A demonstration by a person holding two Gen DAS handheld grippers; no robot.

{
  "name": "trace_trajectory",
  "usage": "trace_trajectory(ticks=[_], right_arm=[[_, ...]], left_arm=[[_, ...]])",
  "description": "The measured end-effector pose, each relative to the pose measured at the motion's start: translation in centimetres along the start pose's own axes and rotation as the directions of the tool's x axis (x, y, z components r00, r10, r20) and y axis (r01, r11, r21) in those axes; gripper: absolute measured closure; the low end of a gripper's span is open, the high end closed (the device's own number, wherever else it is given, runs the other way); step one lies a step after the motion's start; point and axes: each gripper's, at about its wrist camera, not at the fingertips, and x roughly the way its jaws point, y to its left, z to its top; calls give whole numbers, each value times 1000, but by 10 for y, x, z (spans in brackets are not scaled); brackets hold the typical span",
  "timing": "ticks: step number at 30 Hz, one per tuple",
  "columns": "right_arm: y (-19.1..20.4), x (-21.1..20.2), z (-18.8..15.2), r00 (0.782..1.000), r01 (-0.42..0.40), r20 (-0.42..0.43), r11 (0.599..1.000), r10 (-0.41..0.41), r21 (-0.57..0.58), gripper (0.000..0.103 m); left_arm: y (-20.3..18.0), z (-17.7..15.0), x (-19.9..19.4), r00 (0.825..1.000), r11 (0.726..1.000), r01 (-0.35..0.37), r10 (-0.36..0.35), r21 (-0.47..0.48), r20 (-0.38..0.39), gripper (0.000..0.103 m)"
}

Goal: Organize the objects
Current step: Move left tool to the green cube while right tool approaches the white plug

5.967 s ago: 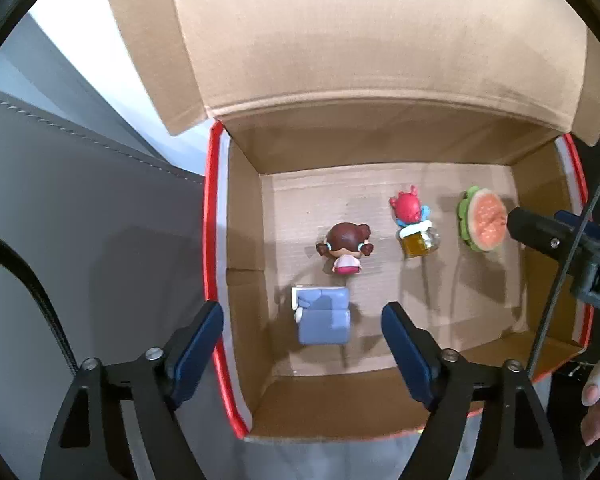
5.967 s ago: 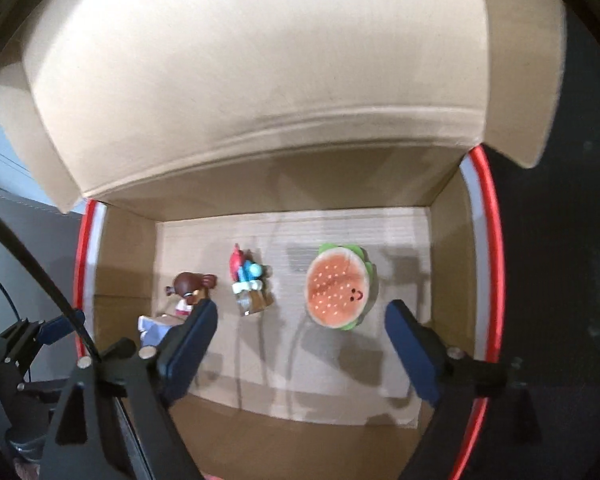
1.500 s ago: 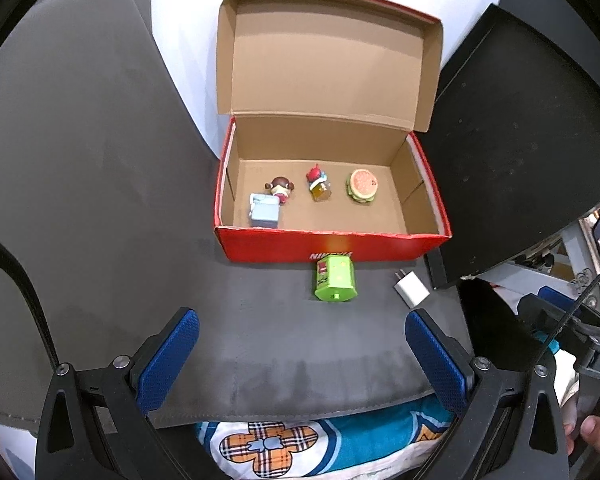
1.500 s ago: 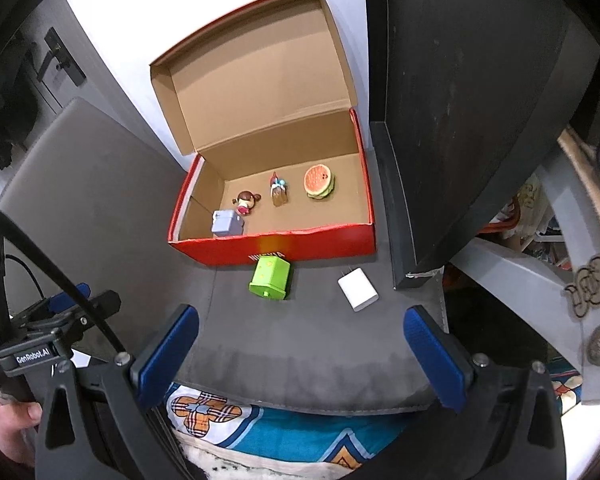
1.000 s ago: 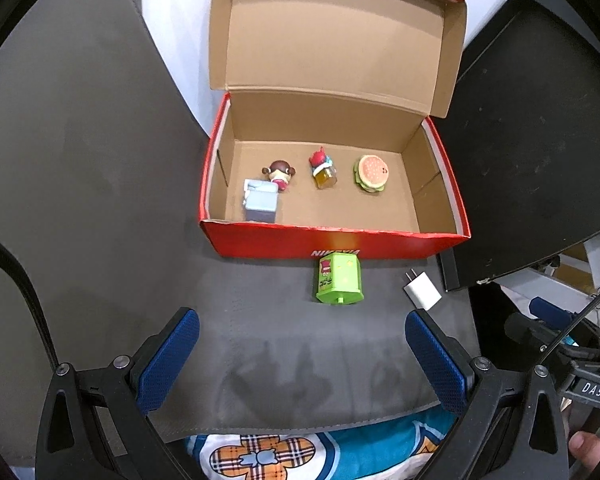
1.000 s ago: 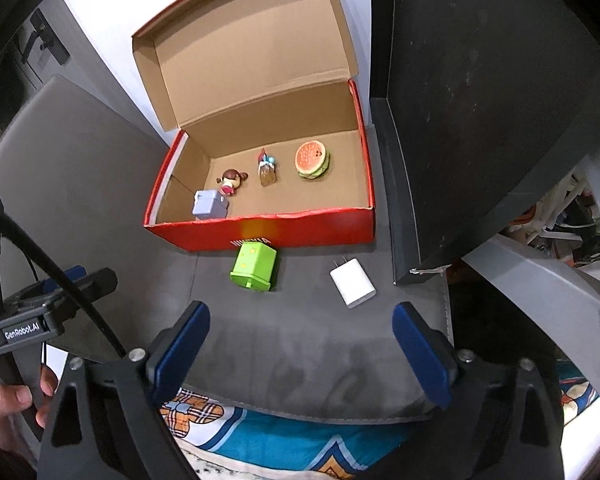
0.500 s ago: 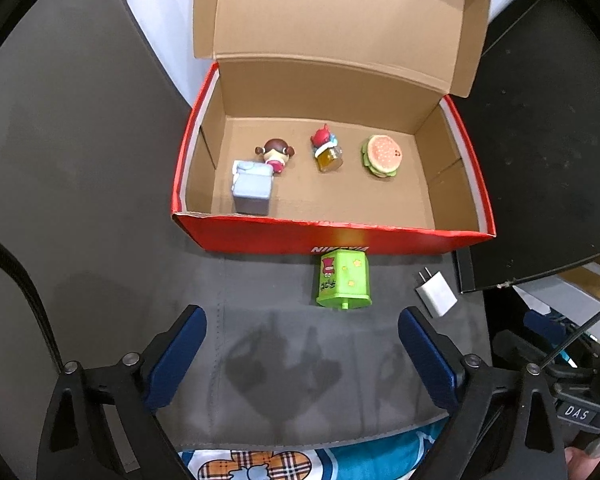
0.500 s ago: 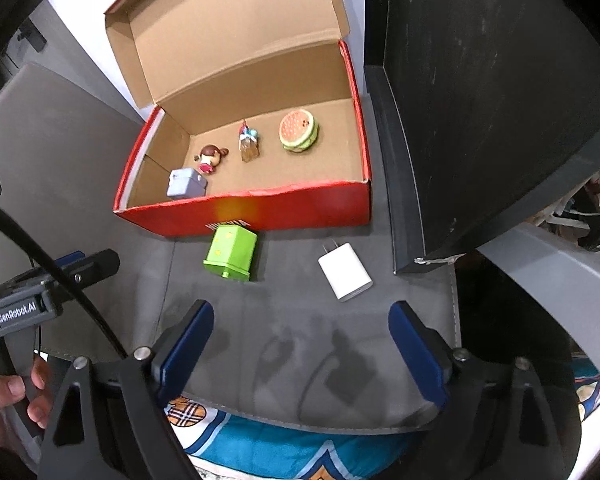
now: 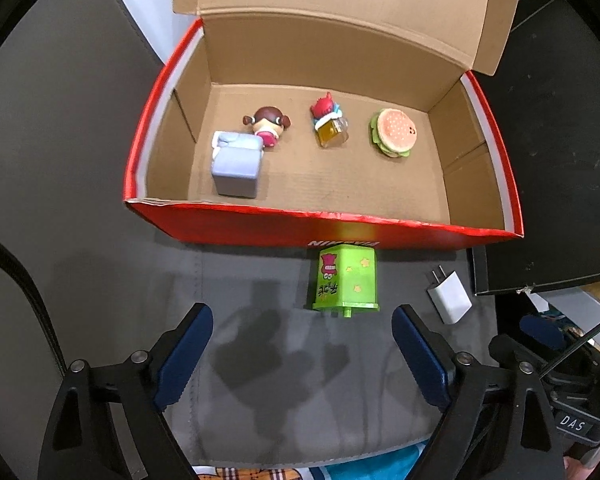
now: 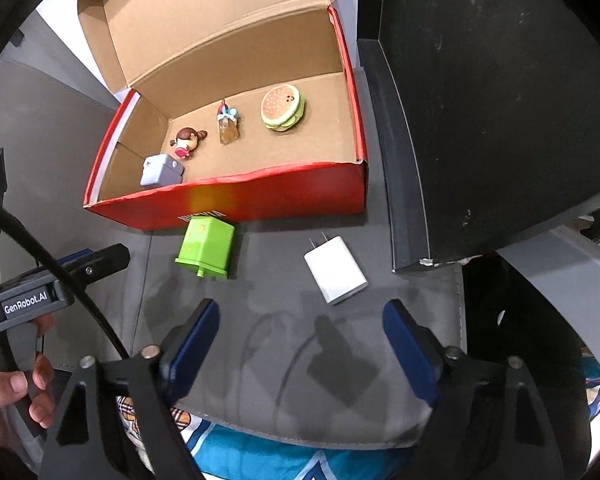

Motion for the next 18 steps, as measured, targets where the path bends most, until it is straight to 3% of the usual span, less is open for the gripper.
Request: trace_trajectory(ticks=[12,18], right_arm=[[-3,33,10,996,2,-85,999,-6,-47,22],[-8,45,14,993,8,-117,998,-16,-68,31]], left_arm=[[-12,7,37,998,999,43,-42,6,-56,30],[-19,9,53,995,998,56,-54,18,-83,41]])
